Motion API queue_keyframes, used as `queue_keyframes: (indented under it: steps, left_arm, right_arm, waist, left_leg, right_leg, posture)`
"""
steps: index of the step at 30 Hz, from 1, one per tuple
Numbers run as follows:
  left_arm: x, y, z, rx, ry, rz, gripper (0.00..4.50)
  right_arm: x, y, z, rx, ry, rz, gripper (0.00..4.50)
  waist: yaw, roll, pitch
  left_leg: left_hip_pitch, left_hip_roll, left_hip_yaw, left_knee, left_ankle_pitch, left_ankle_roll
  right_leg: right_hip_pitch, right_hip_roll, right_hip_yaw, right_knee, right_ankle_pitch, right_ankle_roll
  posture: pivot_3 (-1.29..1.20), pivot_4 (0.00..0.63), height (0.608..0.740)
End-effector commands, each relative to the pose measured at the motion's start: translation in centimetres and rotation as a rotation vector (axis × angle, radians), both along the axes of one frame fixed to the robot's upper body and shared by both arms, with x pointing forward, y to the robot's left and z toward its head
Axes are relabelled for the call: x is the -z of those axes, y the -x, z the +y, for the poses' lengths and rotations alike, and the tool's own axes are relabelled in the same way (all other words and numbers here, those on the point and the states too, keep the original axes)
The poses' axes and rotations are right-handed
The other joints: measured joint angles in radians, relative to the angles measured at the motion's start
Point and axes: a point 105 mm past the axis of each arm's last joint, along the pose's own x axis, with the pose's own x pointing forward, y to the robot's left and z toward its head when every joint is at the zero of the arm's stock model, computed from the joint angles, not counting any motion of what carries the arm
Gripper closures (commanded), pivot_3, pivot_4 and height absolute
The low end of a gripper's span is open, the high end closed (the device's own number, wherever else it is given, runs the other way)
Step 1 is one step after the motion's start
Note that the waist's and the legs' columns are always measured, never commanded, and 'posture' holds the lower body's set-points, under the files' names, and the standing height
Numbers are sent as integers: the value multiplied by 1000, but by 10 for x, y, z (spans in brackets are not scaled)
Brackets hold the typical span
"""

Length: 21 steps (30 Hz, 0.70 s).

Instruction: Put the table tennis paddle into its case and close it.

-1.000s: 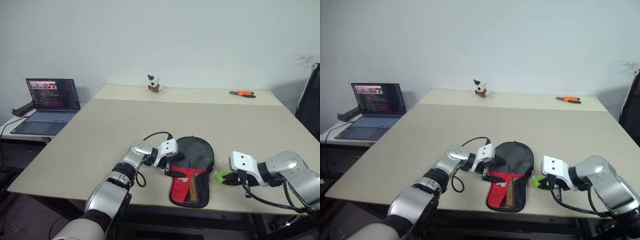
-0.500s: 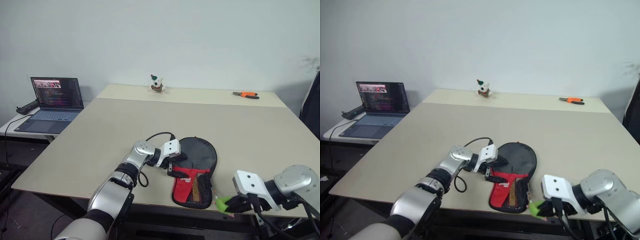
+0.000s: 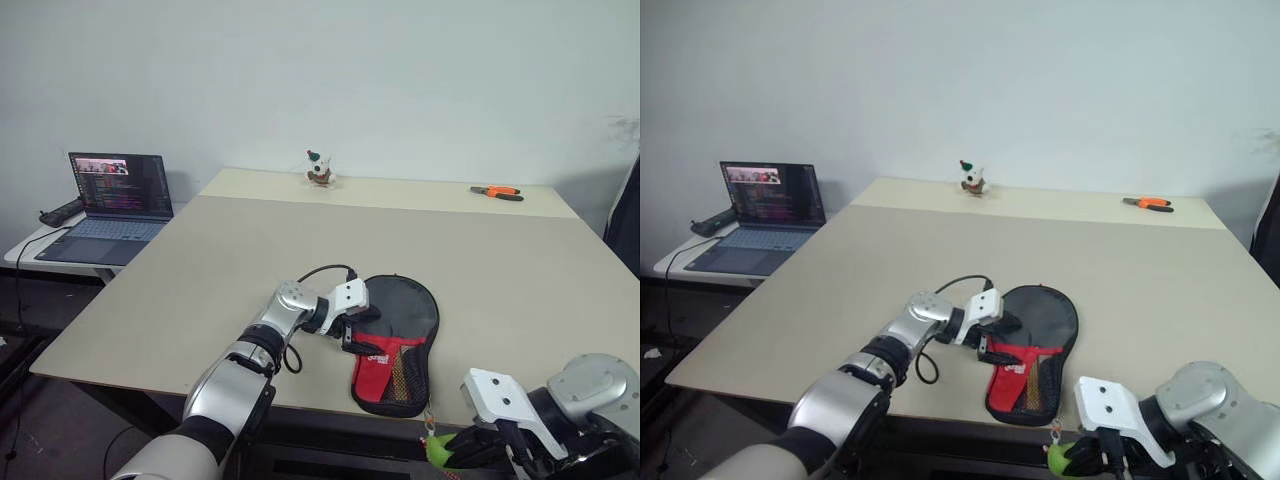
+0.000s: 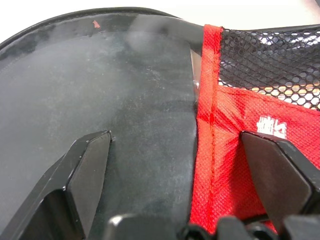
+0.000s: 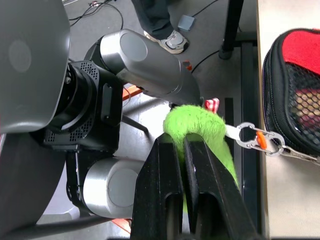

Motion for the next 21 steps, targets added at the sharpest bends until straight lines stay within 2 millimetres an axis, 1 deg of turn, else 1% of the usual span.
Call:
queue_keyframes:
  steps: [1, 8, 11, 15, 17, 21]
  left_arm:
    - [22, 2, -4, -36, -96, 16, 0]
    - [21, 2, -9, -30, -100, 1, 0]
    - [22, 2, -9, -28, -101, -1, 0]
    - [23, 2, -7, -31, -101, -3, 0]
    - [22, 1, -6, -33, -99, -5, 0]
    - [22, 1, -3, -33, -99, -6, 0]
  right_arm:
    - [-5, 21, 16, -84, -52, 29, 4456]
    - [-5, 28, 28, -76, -95, 48, 4456]
    - [-7, 29, 33, -89, -105, 47, 4456]
    - [-9, 33, 38, -122, -112, 55, 4456]
    - [-9, 38, 41, -155, -116, 65, 4456]
    - [-9, 43, 50, -208, -138, 59, 4456]
  waist:
    - [1, 0, 0]
    - [5, 0, 0]
    - [6, 0, 0]
    - [6, 0, 0]
    - [6, 0, 0]
    - [5, 0, 0]
  left_leg:
    - [0, 0, 0, 0, 0, 0]
    - [0, -1, -3, 0, 0, 0]
    - [0, -2, -3, 0, 1, 1]
    - [-1, -3, -2, 0, 1, 1]
    - [-1, -5, -3, 0, 1, 2]
    - [-1, -5, -3, 0, 1, 2]
  right_leg:
    - [0, 0, 0, 0, 0, 0]
    - [1, -2, -1, -1, 0, 1]
    - [2, -8, -1, -1, -1, 2]
    - [2, -12, -2, -1, -2, 4]
    - [2, -13, -3, -1, -2, 5]
    - [2, -13, -4, -1, -2, 5]
  posture:
    - [0, 150, 740]
    - [0, 150, 740]
    - [0, 150, 740]
    - [0, 150, 740]
    - [0, 150, 740]
    - [0, 150, 740]
